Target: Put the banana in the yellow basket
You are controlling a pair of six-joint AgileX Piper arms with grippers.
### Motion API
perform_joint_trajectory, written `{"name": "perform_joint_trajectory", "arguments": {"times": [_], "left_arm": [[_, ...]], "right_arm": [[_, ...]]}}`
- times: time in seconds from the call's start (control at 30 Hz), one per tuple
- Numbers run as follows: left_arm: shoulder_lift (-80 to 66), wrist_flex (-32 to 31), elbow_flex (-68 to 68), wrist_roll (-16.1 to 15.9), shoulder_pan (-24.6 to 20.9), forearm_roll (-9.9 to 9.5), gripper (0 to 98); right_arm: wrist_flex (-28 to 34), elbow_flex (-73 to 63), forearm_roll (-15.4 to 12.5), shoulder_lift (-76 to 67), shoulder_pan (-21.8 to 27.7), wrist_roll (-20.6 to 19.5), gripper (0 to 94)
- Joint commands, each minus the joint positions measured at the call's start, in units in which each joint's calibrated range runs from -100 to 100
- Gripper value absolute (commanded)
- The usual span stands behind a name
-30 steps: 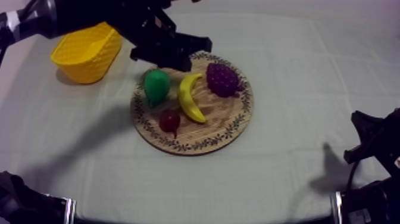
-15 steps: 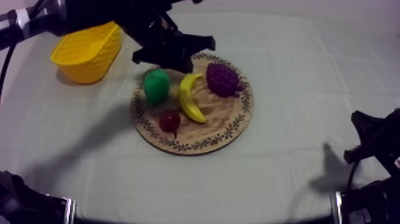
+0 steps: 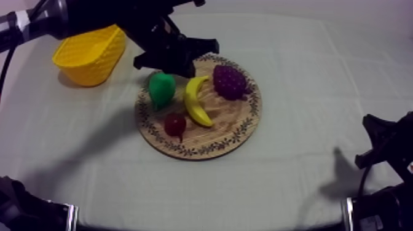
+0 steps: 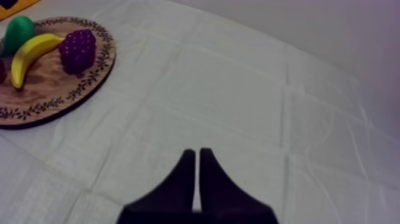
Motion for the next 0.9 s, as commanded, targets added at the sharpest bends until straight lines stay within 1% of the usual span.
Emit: {"name": "perform_joint_trajectory", "arguments": {"times": [0.0,0.23,0.27,0.33,0.47,0.5,0.6,0.7,0.77,0.87], "left_arm": [[-0.14,-0.5,0.46,0.04,-0.03,-0.08,0.1],[-0.61,-2.33,1.54,0.29,0.0,-0.39,0.1],[-0.66,-2.55,1.67,0.19,-0.01,-0.29,4.1],[-0.63,-2.93,1.82,-1.23,-0.17,0.57,16.4],[-0.42,-3.32,1.59,-3.13,-0.34,1.46,27.4],[-0.34,-3.19,1.37,-3.51,-0.35,1.56,32.0],[-0.33,-2.74,1.0,-3.71,-0.34,1.45,55.4],[-0.52,-3.4,1.35,-3.94,-0.34,1.53,72.3],[-0.61,-4.02,1.72,-4.29,-0.44,1.76,80.8],[-0.53,-4.74,2.14,-4.22,-0.5,1.78,87.2]], "right_arm": [[-0.02,-0.03,0.01,-0.05,-0.01,0.0,0.3],[-0.02,-0.03,0.01,-0.05,-0.01,0.0,0.3],[-0.02,-0.03,0.01,-0.05,-0.01,0.0,0.3],[-0.02,-0.03,0.01,-0.05,-0.01,0.0,0.3],[-0.02,-0.03,0.01,-0.05,-0.01,0.0,0.3],[-0.02,-0.03,0.01,-0.05,-0.01,0.0,0.3],[-0.02,-0.03,0.01,-0.05,-0.01,0.0,0.3],[-0.02,-0.03,0.01,-0.05,-0.01,0.02,0.3],[-0.02,-0.03,0.01,-0.05,-0.01,0.01,0.3],[-0.02,-0.03,0.01,-0.05,-0.01,0.01,0.3]]}}
